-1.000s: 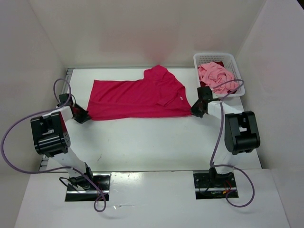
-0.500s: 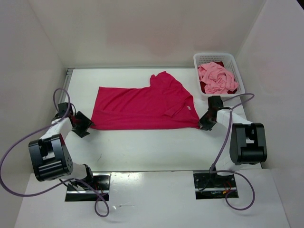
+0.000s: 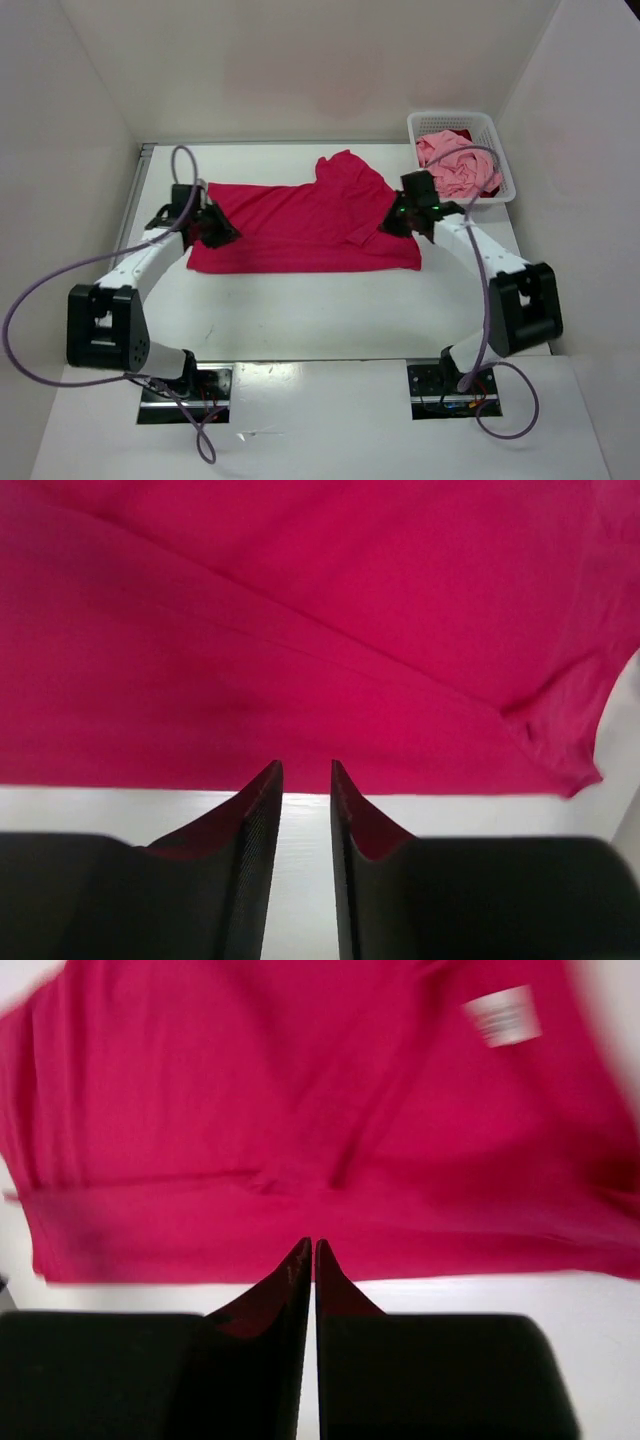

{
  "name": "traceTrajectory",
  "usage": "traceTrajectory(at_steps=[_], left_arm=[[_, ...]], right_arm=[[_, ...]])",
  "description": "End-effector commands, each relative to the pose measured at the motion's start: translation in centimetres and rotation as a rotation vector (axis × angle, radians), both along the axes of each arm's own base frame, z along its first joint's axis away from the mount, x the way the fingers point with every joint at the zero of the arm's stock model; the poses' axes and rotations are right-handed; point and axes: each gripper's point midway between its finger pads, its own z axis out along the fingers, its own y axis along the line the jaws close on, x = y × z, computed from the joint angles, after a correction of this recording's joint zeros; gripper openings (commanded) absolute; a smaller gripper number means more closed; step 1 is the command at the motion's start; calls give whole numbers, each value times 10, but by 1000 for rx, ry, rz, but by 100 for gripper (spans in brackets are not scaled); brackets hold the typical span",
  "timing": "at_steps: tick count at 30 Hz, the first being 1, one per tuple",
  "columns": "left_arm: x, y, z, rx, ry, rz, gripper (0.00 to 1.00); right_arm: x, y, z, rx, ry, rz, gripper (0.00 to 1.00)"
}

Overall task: Fold and stack the t-shirts
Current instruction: Fold the flattened tshirt in 1/3 of the way

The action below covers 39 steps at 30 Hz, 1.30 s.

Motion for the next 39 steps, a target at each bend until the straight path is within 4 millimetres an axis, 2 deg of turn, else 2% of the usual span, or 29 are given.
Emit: traceTrajectory(at_steps=[1,4,5,11,13,17,22,26,29,30,31,32,34,35,39], left_arm=[[12,-47,-18,5,19,-109,31],[15,-68,-36,-7,47,-146,29],[16,-69,-42,-7,50,-146,29],[8,-66,-67,0,93,-132,29],[4,-64,-72,8,106,-126,30],[-2,-61,-80,18,126,-121,31],[-10,-54,-87,52,144,-107,31],[-15,-44,-91,42,166,-83,32],[-15,-46,-87,32,156,-89,32],[-15,-46,-87,32,156,-89,32],[-15,-46,-87,32,156,-89,32],[-14,-46,-84,32,147,-89,32],[-14,-46,-84,32,147,-89,32],[-13,-46,-80,31,136,-89,32],[-14,-46,-78,31,134,-89,32]], right_arm=[[5,58,-26,44,42,138,9],[9,81,-47,64,64,184,22],[11,81,-52,62,70,184,30],[19,86,-74,55,105,196,37],[20,86,-83,44,122,203,37],[31,87,-77,35,96,191,37],[38,81,-82,-2,98,163,38],[41,78,-88,-22,102,149,38],[45,76,-85,-37,94,136,38],[44,75,-90,-40,104,136,35],[52,78,-84,-40,83,144,28],[55,79,-88,-43,90,144,25],[65,83,-84,-45,76,152,18],[67,84,-88,-49,88,152,18],[90,95,-76,-61,43,168,18]])
